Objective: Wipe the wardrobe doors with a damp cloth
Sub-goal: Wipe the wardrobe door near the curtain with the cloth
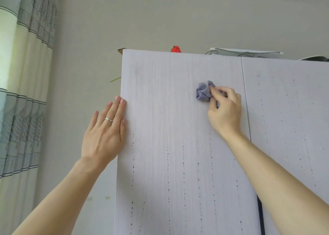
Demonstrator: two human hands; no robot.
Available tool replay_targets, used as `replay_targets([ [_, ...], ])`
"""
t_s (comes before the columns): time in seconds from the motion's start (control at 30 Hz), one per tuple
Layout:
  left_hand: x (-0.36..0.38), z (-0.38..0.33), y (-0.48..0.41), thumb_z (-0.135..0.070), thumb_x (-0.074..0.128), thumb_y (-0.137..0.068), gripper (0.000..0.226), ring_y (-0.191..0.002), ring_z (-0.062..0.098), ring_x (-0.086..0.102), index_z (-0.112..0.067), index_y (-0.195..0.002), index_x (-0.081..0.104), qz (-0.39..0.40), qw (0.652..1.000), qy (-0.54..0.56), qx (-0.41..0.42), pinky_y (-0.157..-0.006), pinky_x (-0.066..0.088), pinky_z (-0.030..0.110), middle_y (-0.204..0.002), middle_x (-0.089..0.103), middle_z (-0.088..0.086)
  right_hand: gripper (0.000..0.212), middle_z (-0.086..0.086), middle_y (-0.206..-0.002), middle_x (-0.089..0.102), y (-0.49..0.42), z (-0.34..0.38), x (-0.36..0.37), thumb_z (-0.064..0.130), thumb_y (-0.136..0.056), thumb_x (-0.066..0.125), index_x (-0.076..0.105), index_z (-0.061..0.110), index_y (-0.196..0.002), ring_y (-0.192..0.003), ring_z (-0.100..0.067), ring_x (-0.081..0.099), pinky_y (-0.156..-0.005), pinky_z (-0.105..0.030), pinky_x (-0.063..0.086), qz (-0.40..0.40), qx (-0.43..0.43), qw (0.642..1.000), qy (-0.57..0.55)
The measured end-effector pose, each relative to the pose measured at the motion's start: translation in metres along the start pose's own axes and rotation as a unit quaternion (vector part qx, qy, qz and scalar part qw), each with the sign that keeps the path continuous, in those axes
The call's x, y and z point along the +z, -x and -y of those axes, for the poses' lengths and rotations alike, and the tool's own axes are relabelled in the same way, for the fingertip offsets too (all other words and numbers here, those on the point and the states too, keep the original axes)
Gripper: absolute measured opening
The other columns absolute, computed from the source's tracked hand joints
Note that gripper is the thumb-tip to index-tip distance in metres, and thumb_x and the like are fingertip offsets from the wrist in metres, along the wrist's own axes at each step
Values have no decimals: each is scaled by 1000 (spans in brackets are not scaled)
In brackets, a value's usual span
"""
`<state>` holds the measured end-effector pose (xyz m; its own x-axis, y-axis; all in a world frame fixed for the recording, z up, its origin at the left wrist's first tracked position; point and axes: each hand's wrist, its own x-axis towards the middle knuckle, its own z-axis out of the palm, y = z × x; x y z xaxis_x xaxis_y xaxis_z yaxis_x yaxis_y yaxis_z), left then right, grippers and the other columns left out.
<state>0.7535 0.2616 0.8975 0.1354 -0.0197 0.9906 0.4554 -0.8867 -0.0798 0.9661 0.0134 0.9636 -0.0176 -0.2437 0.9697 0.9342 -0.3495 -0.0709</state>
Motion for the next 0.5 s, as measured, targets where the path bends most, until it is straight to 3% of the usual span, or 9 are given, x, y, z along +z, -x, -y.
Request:
replay_targets([
  [0.1,-1,-4,1,-31,23,-106,55,-146,28,37,-14,-159,29,-2,1000,4,-12,-118,30,52,-163,31,2,38,-5,-117,62,14,-9,-11,4,-91,56,70,16,-125,-104,-32,53,-89,-21,35,-10,72,997,7],
  [0.27,-2,-11,1,-27,26,-104,56,-145,30,39,-11,-158,30,4,999,19,-32,-117,32,52,-162,33,6,42,0,-114,67,105,-4,-37,0,-85,57,73,17,-120,-100,-24,57,-86,-34,50,42,-86,995,-4],
  [0.37,-4,-11,5,-31,22,-104,58,-145,32,39,-13,-158,30,11,999,27,-37,-117,32,53,-162,33,5,43,1,-116,66,81,-16,-39,-3,-86,59,73,17,-120,-99,-25,56,-85,-34,51,74,-112,991,-7],
  [0.5,-7,-17,4,-33,20,-103,59,-146,32,37,-14,-158,30,19,998,34,-47,-118,31,54,-163,32,4,42,-5,-117,62,6,-35,-35,1,-91,55,70,18,-126,-104,-33,52,-86,-18,33,14,93,995,17],
])
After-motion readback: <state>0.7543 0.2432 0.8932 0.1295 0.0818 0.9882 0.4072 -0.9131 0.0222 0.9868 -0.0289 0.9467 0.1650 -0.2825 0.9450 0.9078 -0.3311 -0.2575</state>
